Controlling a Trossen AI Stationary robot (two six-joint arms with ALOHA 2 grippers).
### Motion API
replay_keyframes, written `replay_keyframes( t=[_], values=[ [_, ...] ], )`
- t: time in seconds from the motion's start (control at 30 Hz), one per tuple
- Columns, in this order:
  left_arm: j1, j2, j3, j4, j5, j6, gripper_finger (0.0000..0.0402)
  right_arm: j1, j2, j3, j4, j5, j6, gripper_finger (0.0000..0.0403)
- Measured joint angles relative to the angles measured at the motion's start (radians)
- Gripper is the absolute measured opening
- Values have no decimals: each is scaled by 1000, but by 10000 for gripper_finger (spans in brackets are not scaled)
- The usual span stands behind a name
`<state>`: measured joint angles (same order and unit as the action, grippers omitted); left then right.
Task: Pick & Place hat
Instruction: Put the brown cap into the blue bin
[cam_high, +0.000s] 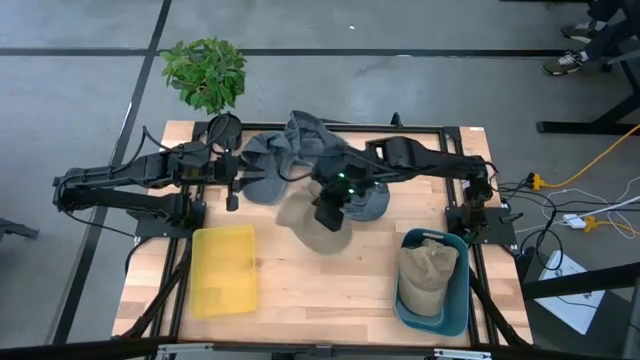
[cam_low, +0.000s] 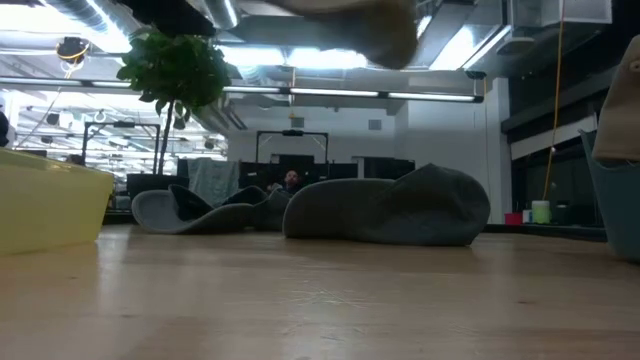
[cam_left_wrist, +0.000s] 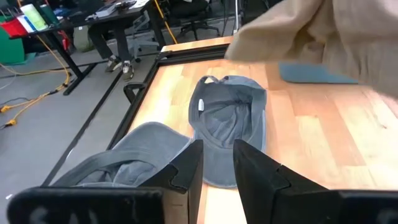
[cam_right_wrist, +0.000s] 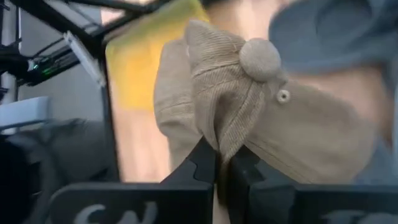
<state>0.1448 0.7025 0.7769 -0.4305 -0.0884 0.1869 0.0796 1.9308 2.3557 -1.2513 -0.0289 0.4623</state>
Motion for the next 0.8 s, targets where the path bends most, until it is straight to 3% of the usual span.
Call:
replay_keyframes(
  t=[0.27,0.43,0.63,0.8],
  values=[
    [0,0,0,0,-1,46,86,93,-24,-4,-312,-179,363,14],
    [0,0,0,7,-1,53,83,159,-31,-1,-310,-318,498,15],
    [0,0,0,8,-1,53,85,228,-34,0,-318,-362,677,15],
    [0,0,0,16,-1,54,84,292,-40,0,-319,-335,749,15]
  ],
)
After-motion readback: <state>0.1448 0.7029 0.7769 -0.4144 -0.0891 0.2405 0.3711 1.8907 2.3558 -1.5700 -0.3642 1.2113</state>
